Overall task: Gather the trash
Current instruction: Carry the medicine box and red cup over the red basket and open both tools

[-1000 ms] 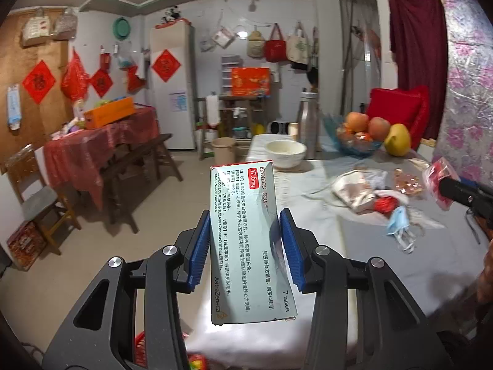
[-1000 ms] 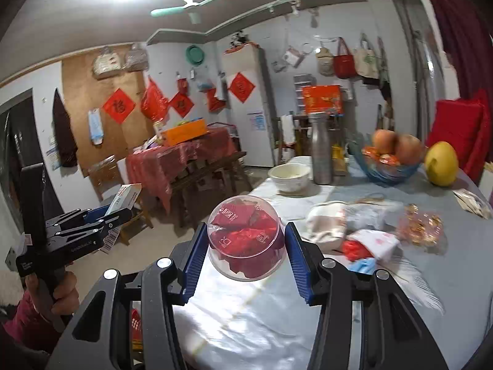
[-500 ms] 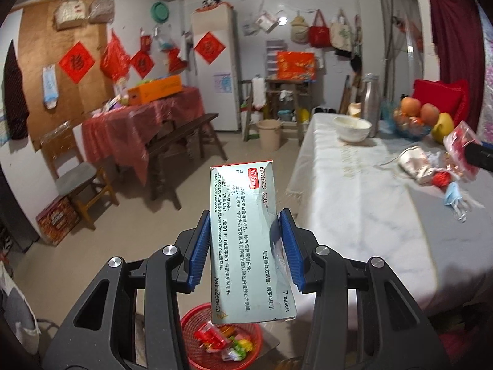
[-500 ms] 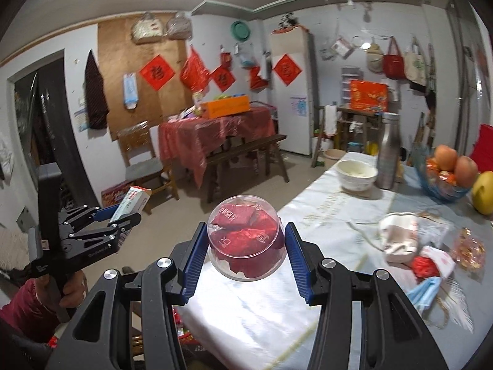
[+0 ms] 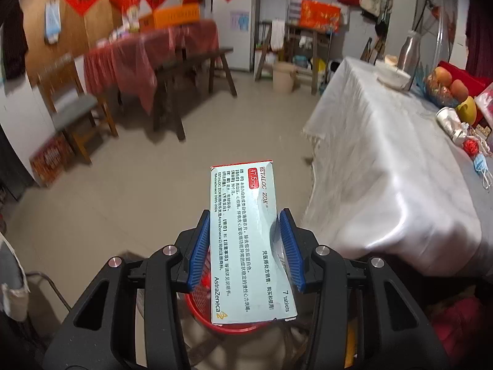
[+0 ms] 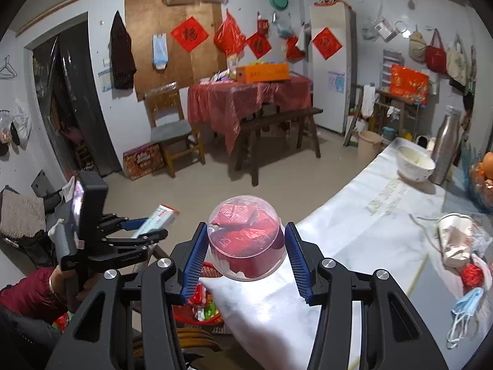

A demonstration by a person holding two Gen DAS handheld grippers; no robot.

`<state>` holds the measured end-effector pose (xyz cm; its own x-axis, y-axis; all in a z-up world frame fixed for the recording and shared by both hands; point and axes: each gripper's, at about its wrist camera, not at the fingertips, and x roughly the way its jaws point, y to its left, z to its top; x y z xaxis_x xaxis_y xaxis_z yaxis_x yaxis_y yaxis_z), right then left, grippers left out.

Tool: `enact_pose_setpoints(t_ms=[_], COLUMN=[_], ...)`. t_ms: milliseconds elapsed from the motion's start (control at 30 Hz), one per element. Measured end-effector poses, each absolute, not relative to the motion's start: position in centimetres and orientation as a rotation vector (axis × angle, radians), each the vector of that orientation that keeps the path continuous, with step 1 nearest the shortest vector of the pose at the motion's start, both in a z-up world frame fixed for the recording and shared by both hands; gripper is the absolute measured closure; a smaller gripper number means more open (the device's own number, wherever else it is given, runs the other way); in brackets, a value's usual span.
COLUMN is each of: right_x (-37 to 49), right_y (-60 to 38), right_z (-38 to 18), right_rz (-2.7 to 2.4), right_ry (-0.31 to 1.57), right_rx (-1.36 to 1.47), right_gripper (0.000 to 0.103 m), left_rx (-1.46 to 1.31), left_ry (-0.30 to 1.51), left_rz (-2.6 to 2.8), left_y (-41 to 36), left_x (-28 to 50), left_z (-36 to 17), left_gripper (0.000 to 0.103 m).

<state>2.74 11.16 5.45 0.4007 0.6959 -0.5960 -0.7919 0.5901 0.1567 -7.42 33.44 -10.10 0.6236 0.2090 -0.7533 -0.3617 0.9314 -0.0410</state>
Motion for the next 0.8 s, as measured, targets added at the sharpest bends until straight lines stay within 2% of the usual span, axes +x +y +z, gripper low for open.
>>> enact_pose_setpoints(t_ms=[167,200,267,400,467,800], right_x=[2.6,2.6,2.5,2.5,2.7,0.8], right_y=[13.2,13.6,14.1,15.4,16.0,21.5], right_z=[4.3,4.0,3.6,2.7,2.2,-0.7], right_rz=[0.968,0.973,0.982,1.007,1.026,1.148], right_ry=[0.717,0.726,0.739,0.775,0.8,0.907], right_rx=[-0.18,-0.184,-0.192,-0.204,-0.204,-0.273], right_gripper=[0.053,0.053,0.053,0.053,0.053,0.053], left_rx=[-0.278,-0.302,-0.337,-0.316,-0.297,-0.243], left_ry=[0.916,0.934,0.941,0.924,0.909,0.838], left_rz=[0.314,0.317,0.321,0.347,0.371,0.51], left_y=[35.5,35.9,36.6,36.9,36.9,38.8], left_x=[-7.1,-7.1,-7.5,-8.1,-8.4,-10.2], left_z=[-13.4,-14.0,-14.6,-13.8,-13.1,-10.3], left_gripper=[0.055,0.052,0.035,0.029,0.022,0.011])
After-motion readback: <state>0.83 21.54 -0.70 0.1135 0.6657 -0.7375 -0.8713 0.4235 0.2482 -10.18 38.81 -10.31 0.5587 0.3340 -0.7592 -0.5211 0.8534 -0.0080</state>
